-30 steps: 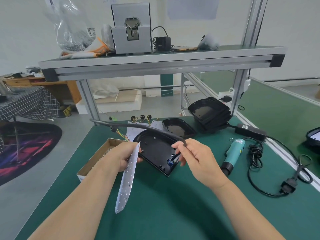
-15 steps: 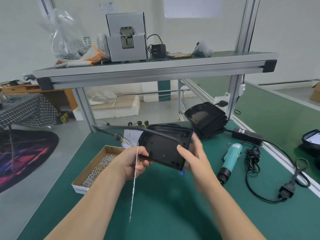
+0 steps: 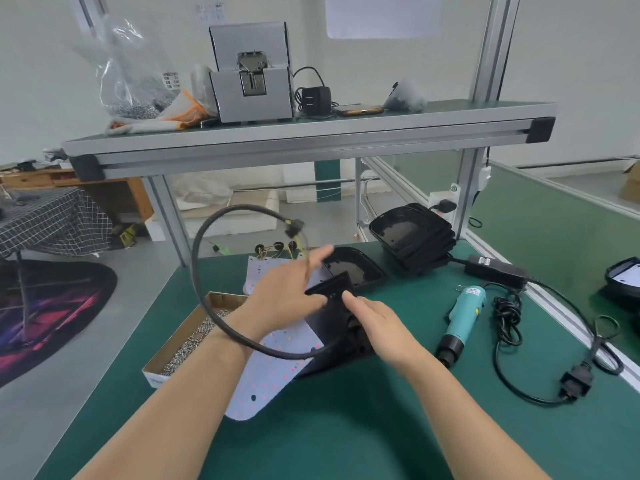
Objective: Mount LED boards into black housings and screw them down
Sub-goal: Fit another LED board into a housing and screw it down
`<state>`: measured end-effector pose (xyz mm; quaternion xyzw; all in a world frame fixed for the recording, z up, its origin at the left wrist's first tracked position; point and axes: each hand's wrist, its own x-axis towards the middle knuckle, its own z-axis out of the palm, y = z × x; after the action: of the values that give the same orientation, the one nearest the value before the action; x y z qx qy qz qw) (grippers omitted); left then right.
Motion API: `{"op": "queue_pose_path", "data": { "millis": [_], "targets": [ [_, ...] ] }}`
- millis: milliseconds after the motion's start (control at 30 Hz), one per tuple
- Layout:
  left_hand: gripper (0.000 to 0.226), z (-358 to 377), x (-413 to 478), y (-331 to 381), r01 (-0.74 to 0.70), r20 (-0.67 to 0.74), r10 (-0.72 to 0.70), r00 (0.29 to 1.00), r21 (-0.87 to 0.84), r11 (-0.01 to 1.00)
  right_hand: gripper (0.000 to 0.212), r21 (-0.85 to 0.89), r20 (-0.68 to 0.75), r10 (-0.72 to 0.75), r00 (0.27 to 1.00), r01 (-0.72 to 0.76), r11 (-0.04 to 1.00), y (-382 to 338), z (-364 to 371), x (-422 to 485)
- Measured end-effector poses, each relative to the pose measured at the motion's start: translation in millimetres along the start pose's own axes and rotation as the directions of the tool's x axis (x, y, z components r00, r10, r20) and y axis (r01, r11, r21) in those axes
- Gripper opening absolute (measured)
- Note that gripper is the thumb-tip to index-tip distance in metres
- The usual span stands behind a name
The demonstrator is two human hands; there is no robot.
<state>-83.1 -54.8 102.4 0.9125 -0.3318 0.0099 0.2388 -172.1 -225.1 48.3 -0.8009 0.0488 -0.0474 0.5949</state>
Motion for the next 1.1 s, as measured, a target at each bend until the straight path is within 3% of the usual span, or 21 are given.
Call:
{"op": "queue_pose_path", "data": {
  "millis": [67, 133, 200, 267, 367, 500, 633, 667, 700, 733, 800, 833, 900, 933, 1033, 1100],
  "targets": [
    [0.051, -0.9, 10.1, 7.6, -0.066, 0.165, 0.066, 0.984, -0.005, 0.998, 0.046, 0.032, 0.09, 0.001, 0.996, -0.004, 0.999, -3.1, 3.0, 3.5],
    [0.013, -4.0, 16.7, 4.4, -0.045, 0.209, 0.078, 0.975, -0.158, 0.986, 0.064, 0.048, 0.126, 0.044, 0.991, -0.05, 0.998, -7.8, 3.3, 5.4],
    [0.021, -8.1, 16.9, -0.4, 0.03, 0.233, 0.05, 0.971, -0.328, 0.944, 0.073, 0.071, 0.073, 0.094, 0.993, -0.099, 0.993, -9.2, -1.9, 8.8],
    [0.024, -10.6, 13.9, -3.5, 0.105, 0.265, 0.033, 0.964, -0.491, 0.865, 0.059, 0.049, -0.119, 0.085, 0.989, -0.079, 0.996, -6.6, -11.6, 12.5],
    [0.021, -12.6, 8.6, -8.3, 0.158, 0.272, 0.018, 0.962, -0.612, 0.775, 0.029, -0.255, -0.479, -0.033, 0.877, -0.103, 0.961, 6.3, -31.9, 21.5],
    [0.02, -21.1, -4.3, -19.8, 0.13, 0.232, 0.05, 0.971, -0.696, 0.706, 0.029, -0.523, -0.606, -0.188, 0.773, -0.21, 0.826, 28.9, -53.6, 33.2],
    [0.02, -29.3, -15.6, -39.8, 0.198, 0.221, 0.022, 0.975, -0.909, 0.367, 0.027, -0.714, -0.524, -0.101, 0.846, -0.371, 0.594, 50.5, -71.1, 34.8],
    [0.02, -30.5, -16.3, -44.1, 0.203, 0.216, 0.002, 0.976, -0.919, 0.337, 0.019, -0.742, -0.494, -0.069, 0.867, -0.379, 0.553, 50.1, -71.4, 32.6],
    [0.022, -31.0, -16.4, -46.9, 0.199, 0.208, -0.01, 0.978, -0.919, 0.339, 0.019, -0.748, -0.465, -0.066, 0.883, -0.352, 0.562, 47.3, -68.5, 31.4],
    [0.023, -30.0, -15.3, -49.9, 0.189, 0.197, -0.015, 0.98, -0.912, 0.363, 0.032, -0.73, -0.43, -0.108, 0.897, -0.274, 0.626, 41.0, -62.4, 30.7],
    [0.023, -25.5, -13.0, -51.9, 0.178, 0.182, -0.035, 0.983, -0.872, 0.456, 0.055, -0.525, -0.272, -0.245, 0.93, 0.07, 0.848, 18.8, -41.1, 25.3],
    [0.023, -23.1, -12.8, -50.7, 0.182, 0.18, -0.053, 0.982, -0.847, 0.499, 0.061, -0.353, -0.159, -0.304, 0.939, 0.234, 0.906, 4.3, -28.3, 22.5],
    [0.024, -17.9, -12.6, -48.9, 0.201, 0.19, -0.076, 0.979, -0.817, 0.541, 0.056, -0.156, 0.043, -0.393, 0.918, 0.395, 0.905, -16.9, -3.8, 16.2],
    [0.024, -16.9, -13.1, -47.1, 0.2, 0.195, -0.069, 0.978, -0.812, 0.549, 0.047, -0.144, 0.063, -0.428, 0.902, 0.433, 0.89, -20.0, 5.5, 15.1],
    [0.023, -22.7, -14.3, -42.4, 0.192, 0.185, -0.063, 0.981, -0.851, 0.49, 0.023, -0.374, -0.05, -0.533, 0.844, 0.479, 0.794, -7.1, 11.2, 20.3],
    [0.017, -29.6, -16.7, -42.4, 0.189, 0.175, -0.071, 0.982, -0.905, 0.381, 0.018, -0.684, -0.015, -0.41, 0.912, 0.289, 0.669, 11.2, 6.8, 25.1]
  ]
}}
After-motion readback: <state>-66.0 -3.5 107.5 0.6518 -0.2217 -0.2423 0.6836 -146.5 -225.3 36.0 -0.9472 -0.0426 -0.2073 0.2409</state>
